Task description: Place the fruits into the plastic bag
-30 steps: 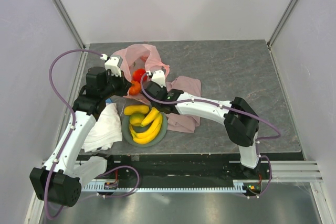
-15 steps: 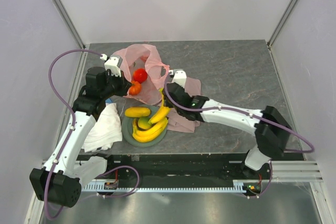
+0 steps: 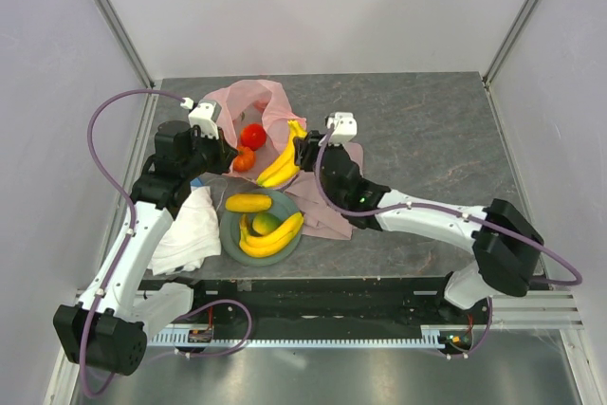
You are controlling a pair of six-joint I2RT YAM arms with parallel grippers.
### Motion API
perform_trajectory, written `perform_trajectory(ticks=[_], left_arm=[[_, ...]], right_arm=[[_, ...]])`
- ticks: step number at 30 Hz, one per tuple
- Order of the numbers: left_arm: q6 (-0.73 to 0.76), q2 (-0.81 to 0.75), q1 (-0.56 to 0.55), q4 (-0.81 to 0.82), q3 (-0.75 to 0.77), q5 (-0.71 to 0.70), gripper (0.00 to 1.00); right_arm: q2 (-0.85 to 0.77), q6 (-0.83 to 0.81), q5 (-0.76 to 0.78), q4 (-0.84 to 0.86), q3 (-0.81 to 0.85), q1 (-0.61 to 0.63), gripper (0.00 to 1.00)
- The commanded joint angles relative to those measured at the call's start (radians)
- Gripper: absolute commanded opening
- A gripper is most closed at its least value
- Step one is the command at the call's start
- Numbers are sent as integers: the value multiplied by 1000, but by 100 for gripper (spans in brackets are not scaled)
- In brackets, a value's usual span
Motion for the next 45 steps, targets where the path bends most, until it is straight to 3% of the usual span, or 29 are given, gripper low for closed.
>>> perform_trajectory(ticks=[1,10,21,28,31,37,45], left_arm=[[-17,-20,-5,37,-1,1,2],[-17,-20,-12,37,1,5,2],[-17,-24,-21,37,1,8,2],[-17,-26,-24,37,1,8,2],[-18,-26,-25,37,1,5,2],[-17,-27,-30,38,1,6,2],[-17,-32,-35,37,1,3,1]], right_arm=[[109,-238,147,446,-32,51,0],[354,-392,144,505,198,54,0],[501,-599,197,500,404,49,0],[616,-649,144,468,534,49,0],[653,-642,110,431,591,49,0],[705,-530,-115,303,667,37,0],[860,-355,-324,25,911,-15,0]])
